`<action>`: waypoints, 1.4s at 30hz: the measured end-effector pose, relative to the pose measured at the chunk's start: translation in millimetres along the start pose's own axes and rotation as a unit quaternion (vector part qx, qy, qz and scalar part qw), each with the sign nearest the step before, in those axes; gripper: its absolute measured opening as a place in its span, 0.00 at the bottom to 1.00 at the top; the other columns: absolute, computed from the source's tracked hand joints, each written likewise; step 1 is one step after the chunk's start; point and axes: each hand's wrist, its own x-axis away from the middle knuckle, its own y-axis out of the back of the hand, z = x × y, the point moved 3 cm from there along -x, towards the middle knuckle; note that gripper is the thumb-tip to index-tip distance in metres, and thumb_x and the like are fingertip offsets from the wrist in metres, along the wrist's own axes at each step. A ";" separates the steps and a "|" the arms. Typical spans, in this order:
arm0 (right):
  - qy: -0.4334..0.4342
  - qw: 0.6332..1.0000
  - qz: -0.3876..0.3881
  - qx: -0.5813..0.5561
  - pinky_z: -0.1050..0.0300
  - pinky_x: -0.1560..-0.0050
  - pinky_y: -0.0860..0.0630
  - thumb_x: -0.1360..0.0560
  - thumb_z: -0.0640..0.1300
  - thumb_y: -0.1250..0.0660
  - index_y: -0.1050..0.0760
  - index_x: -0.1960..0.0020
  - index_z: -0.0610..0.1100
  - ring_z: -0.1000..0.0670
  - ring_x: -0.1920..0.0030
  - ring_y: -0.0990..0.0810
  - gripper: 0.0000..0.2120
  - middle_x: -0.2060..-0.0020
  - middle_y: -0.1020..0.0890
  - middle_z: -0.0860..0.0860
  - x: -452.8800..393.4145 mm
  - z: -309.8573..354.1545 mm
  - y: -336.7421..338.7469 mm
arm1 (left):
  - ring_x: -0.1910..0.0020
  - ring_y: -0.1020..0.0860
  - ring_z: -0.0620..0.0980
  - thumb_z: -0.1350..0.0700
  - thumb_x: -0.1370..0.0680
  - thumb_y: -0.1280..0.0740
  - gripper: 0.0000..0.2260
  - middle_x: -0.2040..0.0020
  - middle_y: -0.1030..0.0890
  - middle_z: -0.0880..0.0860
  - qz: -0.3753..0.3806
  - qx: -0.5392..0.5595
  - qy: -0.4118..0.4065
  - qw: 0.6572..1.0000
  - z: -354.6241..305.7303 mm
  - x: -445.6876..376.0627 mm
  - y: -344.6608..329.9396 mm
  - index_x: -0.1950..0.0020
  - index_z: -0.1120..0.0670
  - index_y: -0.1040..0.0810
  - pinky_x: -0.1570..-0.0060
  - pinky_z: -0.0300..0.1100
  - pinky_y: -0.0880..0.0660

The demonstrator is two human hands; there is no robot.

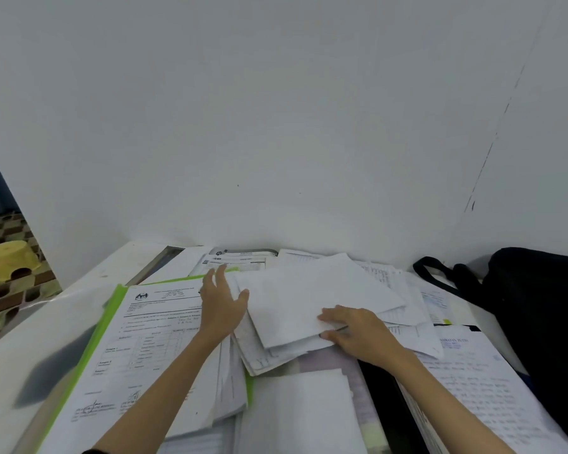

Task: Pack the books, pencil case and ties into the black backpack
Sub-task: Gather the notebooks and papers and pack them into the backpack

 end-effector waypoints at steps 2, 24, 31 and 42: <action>0.024 0.998 -0.039 0.031 0.57 0.40 0.29 0.22 0.51 0.37 0.21 0.40 0.47 0.49 0.40 0.23 0.14 0.42 0.19 0.50 2.1 3.8 -0.9 | 0.24 0.48 0.57 0.54 0.23 0.34 0.25 0.24 0.46 0.60 0.034 -0.062 -0.061 0.996 -8.3 -3.9 -7.1 0.28 0.56 0.36 0.28 0.51 0.47; -0.055 0.987 -0.057 -0.139 0.65 0.52 0.24 0.24 0.50 0.33 0.16 0.53 0.50 0.61 0.57 0.19 0.08 0.61 0.16 0.60 7.7 -16.5 20.6 | 0.61 0.31 0.47 0.44 0.18 0.46 0.17 0.63 0.30 0.50 0.256 -0.183 -0.063 0.947 -26.0 -76.1 -50.1 0.63 0.51 0.32 0.63 0.40 0.38; -0.066 0.960 -0.156 0.224 0.66 0.71 0.63 0.52 0.44 0.19 0.34 0.79 0.48 0.52 0.82 0.40 0.21 0.83 0.29 0.51 3.9 8.8 18.1 | 0.30 0.34 0.56 0.43 0.20 0.42 0.22 0.28 0.34 0.56 0.232 -0.203 -0.087 0.947 -45.7 -86.3 -79.3 0.31 0.53 0.30 0.33 0.47 0.38; -0.023 0.975 -0.151 0.162 0.64 0.75 0.42 0.36 0.55 0.28 0.25 0.71 0.46 0.53 0.71 0.25 0.14 0.70 0.25 0.54 5.9 -22.7 16.7 | 0.31 0.33 0.52 0.46 0.19 0.42 0.21 0.29 0.31 0.55 0.335 -0.179 -0.190 0.905 -92.2 -103.8 -148.6 0.31 0.55 0.30 0.34 0.41 0.39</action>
